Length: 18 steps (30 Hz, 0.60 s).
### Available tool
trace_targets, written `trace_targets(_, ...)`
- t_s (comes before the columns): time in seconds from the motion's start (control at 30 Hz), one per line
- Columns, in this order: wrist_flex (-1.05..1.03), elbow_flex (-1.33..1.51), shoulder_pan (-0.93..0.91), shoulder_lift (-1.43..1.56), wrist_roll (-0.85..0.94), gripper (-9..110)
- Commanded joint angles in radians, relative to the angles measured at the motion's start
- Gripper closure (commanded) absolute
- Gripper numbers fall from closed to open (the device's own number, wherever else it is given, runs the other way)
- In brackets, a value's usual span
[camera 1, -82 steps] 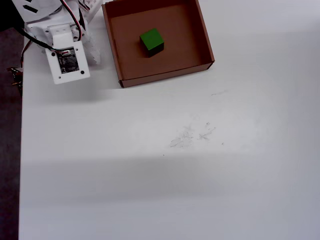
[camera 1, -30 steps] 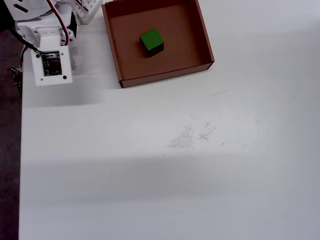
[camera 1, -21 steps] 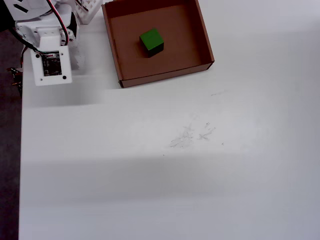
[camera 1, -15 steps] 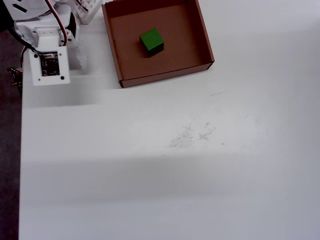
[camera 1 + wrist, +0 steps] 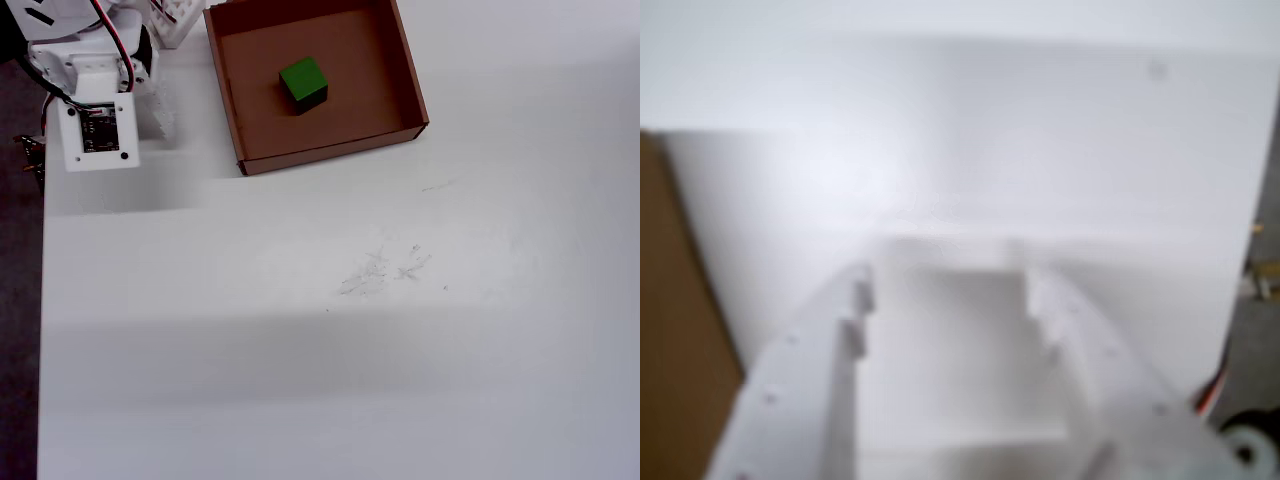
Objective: Grasp a green cube and put it in a box.
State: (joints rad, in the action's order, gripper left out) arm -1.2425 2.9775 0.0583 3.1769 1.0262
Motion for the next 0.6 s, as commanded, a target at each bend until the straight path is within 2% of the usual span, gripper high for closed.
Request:
trace_targets(0.0, 0.005, -0.005, 0.0, 0.006, -0.005, 80)
trace_targets(0.57, 0.006, -0.005, 0.0, 0.006, -0.015, 80)
